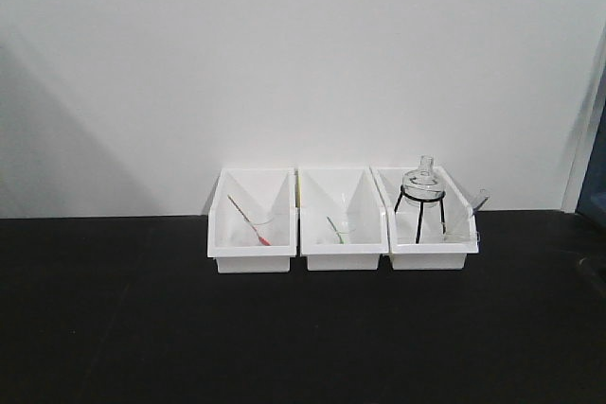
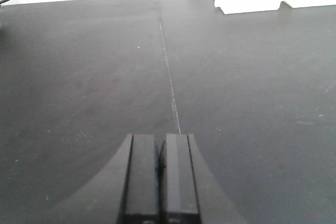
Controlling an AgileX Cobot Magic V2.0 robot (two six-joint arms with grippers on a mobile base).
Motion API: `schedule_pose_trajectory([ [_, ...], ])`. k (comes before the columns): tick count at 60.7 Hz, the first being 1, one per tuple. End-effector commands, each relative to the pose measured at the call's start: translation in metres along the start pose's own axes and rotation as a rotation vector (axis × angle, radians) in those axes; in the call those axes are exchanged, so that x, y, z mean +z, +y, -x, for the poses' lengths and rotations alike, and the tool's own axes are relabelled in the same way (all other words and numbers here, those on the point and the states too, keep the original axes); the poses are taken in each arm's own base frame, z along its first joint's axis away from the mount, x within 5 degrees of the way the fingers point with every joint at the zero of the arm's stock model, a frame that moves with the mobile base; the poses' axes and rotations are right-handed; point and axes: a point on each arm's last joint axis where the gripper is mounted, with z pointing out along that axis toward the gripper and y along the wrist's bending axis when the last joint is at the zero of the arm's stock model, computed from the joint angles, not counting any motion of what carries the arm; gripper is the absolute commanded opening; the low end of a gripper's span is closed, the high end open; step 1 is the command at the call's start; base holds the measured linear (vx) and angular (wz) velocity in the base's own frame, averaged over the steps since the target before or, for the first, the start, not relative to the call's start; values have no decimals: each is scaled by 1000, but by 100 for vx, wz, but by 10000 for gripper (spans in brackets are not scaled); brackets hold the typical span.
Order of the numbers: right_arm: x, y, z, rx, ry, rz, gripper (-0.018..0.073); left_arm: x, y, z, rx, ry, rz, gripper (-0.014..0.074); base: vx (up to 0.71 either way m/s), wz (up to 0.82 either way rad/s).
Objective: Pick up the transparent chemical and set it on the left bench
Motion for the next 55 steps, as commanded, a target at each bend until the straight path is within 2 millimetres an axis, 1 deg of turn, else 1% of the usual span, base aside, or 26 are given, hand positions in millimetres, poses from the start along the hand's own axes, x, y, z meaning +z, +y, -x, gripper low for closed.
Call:
schedule_pose_trajectory([
  [1, -8, -3, -15, 7, -134, -49, -7, -1, 0, 3, -9, -81, 2, -3, 0, 0],
  [2, -10, -4, -23, 11, -137, -53, -7, -1, 0, 3, -9, -81, 2, -3, 0, 0],
  [6, -12, -3, -43, 26, -146, -52, -7, -1, 0, 3, -9, -81, 2, -3, 0, 0],
  [10, -14, -3, -57, 57, -153, -45, -7, -1, 0, 3, -9, -81, 2, -3, 0, 0],
  [13, -14, -3, -61, 66, -132, -46, -7, -1, 0, 3, -9, -81, 2, -3, 0, 0],
  [55, -14, -3, -62, 58, -116, -48, -7, -1, 0, 3, -9, -81, 2, -3, 0, 0],
])
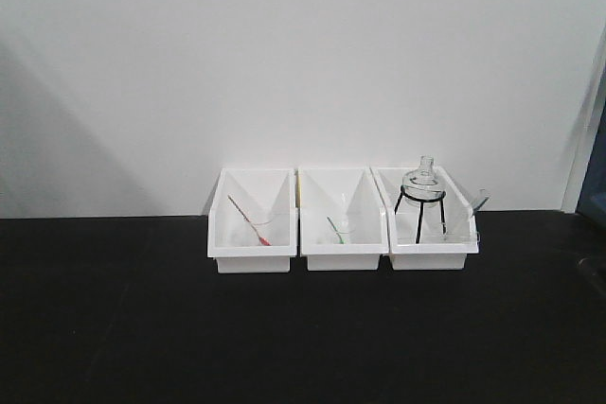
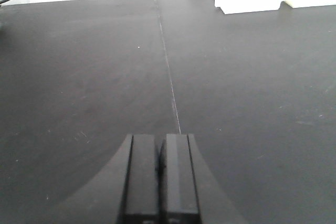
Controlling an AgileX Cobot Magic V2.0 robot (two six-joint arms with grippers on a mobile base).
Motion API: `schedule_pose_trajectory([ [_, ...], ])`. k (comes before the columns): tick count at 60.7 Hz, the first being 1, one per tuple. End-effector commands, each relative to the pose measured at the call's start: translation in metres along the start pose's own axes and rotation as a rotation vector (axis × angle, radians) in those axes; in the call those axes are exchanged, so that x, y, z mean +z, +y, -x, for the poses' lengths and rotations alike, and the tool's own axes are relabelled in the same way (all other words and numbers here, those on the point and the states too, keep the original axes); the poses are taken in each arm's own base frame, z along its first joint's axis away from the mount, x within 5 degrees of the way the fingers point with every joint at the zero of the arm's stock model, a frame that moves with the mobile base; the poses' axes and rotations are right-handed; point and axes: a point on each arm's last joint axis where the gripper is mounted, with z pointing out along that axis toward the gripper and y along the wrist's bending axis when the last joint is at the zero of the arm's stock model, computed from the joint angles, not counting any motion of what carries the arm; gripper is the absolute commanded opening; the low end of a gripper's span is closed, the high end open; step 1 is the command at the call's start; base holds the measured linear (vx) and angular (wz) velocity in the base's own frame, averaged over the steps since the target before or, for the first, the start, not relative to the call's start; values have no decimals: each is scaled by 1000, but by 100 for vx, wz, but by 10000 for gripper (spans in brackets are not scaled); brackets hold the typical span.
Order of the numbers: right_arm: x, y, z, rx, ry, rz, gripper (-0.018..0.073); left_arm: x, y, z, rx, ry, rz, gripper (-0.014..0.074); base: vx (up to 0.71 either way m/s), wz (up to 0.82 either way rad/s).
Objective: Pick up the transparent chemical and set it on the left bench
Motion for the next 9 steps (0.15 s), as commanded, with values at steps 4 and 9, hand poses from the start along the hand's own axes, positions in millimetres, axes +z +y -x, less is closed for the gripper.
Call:
schedule_pose_trajectory([
  [4, -1, 0, 5, -6, -82, 4, -7, -1, 0, 3, -9, -81, 2, -3, 0, 0],
  [9, -1, 0, 5, -6, -82, 4, -7, -1, 0, 3, -9, -81, 2, -3, 0, 0],
])
